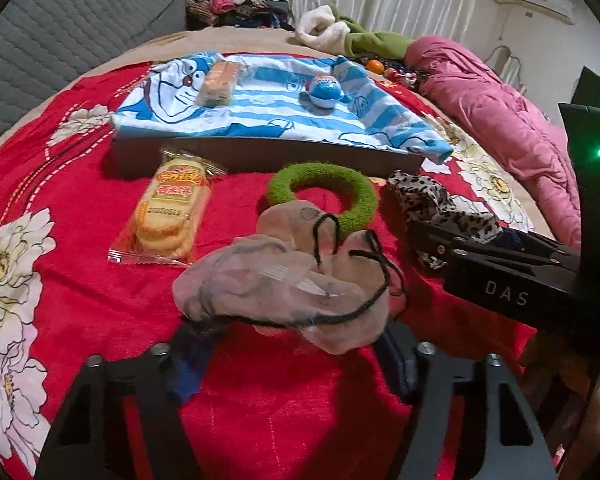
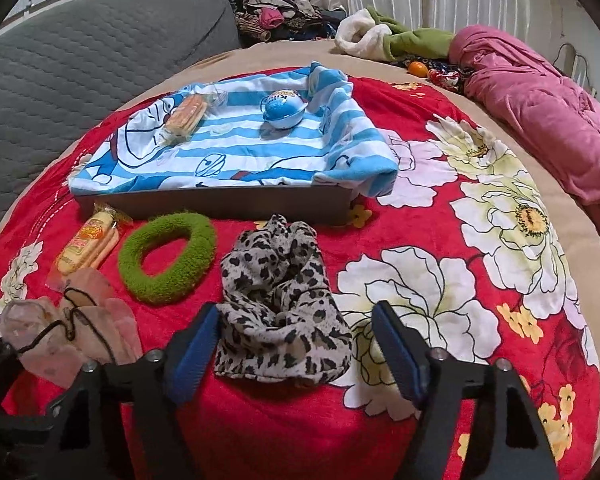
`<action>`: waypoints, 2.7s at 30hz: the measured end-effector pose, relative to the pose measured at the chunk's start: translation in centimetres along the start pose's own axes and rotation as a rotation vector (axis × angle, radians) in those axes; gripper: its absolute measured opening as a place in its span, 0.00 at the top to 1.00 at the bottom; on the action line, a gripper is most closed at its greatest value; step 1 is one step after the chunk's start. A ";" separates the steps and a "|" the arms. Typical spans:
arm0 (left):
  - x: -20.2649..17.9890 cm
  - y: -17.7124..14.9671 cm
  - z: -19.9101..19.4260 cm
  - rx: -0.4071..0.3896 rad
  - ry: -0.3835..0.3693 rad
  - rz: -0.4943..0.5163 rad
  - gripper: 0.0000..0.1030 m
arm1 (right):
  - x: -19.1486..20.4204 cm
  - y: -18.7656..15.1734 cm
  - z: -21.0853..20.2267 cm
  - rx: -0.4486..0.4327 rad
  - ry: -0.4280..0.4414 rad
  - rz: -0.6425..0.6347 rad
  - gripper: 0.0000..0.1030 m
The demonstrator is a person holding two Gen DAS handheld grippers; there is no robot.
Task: Organize objects
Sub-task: 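Close the left gripper on the pink scrunchie while the right gripper grasps the leopard scrunchie, then lift the pink scrunchie with the left gripper while the right gripper lifts the leopard scrunchie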
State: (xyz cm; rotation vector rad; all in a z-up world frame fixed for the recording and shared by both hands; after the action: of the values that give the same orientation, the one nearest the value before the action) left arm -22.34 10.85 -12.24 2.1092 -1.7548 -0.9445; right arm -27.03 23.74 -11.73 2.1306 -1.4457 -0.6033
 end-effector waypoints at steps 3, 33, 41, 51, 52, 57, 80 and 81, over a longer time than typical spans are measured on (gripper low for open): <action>-0.3 0.0 -0.1 0.000 -0.017 0.009 0.43 | 0.1 0.0 0.0 -0.001 0.012 0.000 0.33; -0.7 -0.5 -1.3 0.009 -0.075 0.006 0.94 | 2.5 -1.3 -1.8 -0.029 0.118 0.016 0.82; -0.4 -0.3 -2.7 -0.014 -0.069 0.000 0.94 | 3.4 -1.8 -3.1 -0.041 0.115 0.010 0.87; -0.1 0.1 -5.1 -0.045 -0.080 -0.005 0.94 | 4.8 -1.3 -6.4 -0.096 0.116 0.011 0.88; -0.1 0.2 -5.5 -0.052 -0.083 -0.006 0.94 | 4.9 -1.2 -6.7 -0.101 0.117 0.011 0.88; 0.0 0.4 -7.1 -0.073 -0.092 -0.005 0.94 | 5.9 -0.8 -8.3 -0.121 0.117 -0.003 0.88; 0.5 1.0 -14.3 -0.167 -0.071 0.018 0.94 | 8.3 -0.1 -15.4 -0.221 0.078 -0.036 0.88; 0.5 1.0 -14.5 -0.170 -0.069 0.021 0.94 | 8.4 -0.1 -15.8 -0.227 0.076 -0.037 0.88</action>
State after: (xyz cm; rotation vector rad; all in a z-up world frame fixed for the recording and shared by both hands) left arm -14.20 7.02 -0.77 1.9703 -1.6601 -1.1304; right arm -14.55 18.25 -0.19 1.9839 -1.2371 -0.6591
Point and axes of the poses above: each gripper's, at about its wrist camera, not at the fingertips, and z roughly the way its jaws point, x to its left, y to its top, the point moved 8 cm from there along z, roughly the way its jaws point, and after that the axes turned 13 degrees about -z, right-handed, at the moved point
